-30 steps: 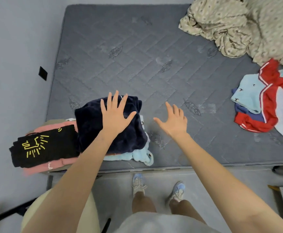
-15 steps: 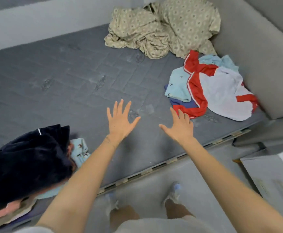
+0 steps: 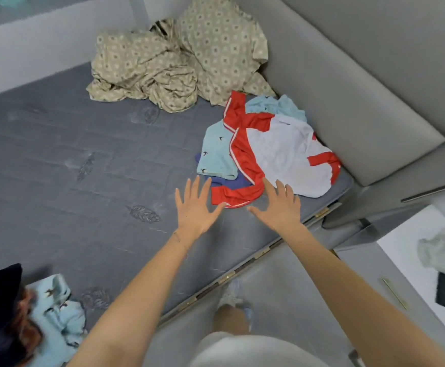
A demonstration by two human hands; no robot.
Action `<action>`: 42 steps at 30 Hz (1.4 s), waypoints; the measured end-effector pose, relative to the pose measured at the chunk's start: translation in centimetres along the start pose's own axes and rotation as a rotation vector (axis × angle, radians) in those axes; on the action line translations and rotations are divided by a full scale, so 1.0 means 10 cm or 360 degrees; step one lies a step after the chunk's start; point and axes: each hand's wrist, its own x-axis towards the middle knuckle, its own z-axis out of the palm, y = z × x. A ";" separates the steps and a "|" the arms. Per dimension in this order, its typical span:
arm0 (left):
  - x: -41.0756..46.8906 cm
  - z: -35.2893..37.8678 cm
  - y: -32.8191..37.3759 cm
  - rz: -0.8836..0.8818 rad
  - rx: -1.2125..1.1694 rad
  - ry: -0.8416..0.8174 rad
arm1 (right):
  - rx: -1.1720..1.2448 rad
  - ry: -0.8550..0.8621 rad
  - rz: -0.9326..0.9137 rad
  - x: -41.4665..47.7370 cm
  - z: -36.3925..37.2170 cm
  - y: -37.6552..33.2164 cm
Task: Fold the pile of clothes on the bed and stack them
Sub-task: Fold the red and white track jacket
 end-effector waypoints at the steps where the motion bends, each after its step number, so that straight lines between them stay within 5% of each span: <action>1: 0.13 0.01 0.02 -0.0002 0.0005 -0.0005 | 0.0007 -0.0005 0.0010 0.10 -0.03 0.03; 15: 1.71 0.32 1.34 0.0140 0.0071 -0.0121 | 0.0082 -0.0011 0.0207 1.51 -0.54 1.32; 27: 2.79 0.85 2.34 -0.0172 -0.0096 -0.0217 | -0.0047 -0.0285 -0.0003 2.91 -0.85 2.28; 42: 4.33 2.33 2.04 -0.0267 -0.0070 -0.0406 | 0.0049 -0.0390 0.0179 4.55 0.35 3.00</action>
